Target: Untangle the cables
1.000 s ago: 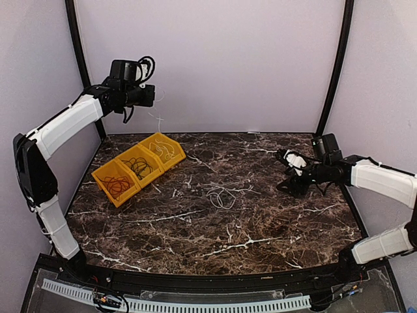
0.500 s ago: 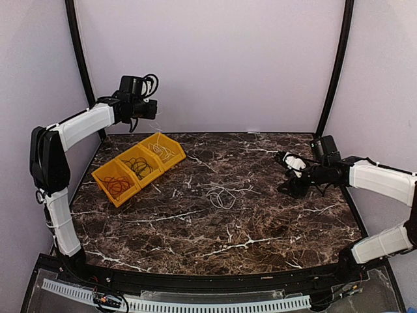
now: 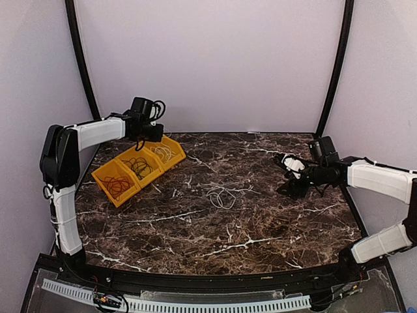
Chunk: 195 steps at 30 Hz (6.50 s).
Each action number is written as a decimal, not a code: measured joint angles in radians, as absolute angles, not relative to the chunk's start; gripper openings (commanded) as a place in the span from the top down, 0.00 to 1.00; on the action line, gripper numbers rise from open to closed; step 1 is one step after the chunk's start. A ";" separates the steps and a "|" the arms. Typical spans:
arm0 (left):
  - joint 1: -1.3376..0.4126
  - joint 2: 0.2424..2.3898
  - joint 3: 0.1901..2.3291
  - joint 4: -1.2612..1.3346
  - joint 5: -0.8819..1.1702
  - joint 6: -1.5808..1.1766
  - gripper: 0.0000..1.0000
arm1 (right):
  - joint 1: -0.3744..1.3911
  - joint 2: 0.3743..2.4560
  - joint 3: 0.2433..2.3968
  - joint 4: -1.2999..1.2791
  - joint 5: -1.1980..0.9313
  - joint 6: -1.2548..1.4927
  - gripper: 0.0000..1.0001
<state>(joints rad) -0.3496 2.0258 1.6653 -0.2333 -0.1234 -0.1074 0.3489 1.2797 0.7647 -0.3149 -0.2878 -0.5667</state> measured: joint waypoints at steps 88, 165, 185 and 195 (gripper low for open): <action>-0.329 1.929 1.814 -0.616 -0.206 -0.120 0.55 | 0.349 1.324 0.764 -0.316 -0.265 -0.587 0.27; -0.885 1.822 0.981 0.260 0.114 -0.506 0.71 | 0.627 2.157 1.510 -0.475 -0.440 -0.462 0.96; -0.879 1.926 1.101 0.181 0.026 -0.555 1.00 | 0.626 2.162 1.515 -0.476 -0.455 -0.461 1.00; -0.870 1.700 0.933 0.065 -0.076 -0.539 1.00 | 0.458 2.063 1.485 -0.489 -0.493 -0.443 1.00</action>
<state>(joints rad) -0.8703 1.6997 0.9333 0.0647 -0.0761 -0.5392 0.4580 2.0628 1.4845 -0.4889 -0.4931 -0.4427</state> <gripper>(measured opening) 0.007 0.013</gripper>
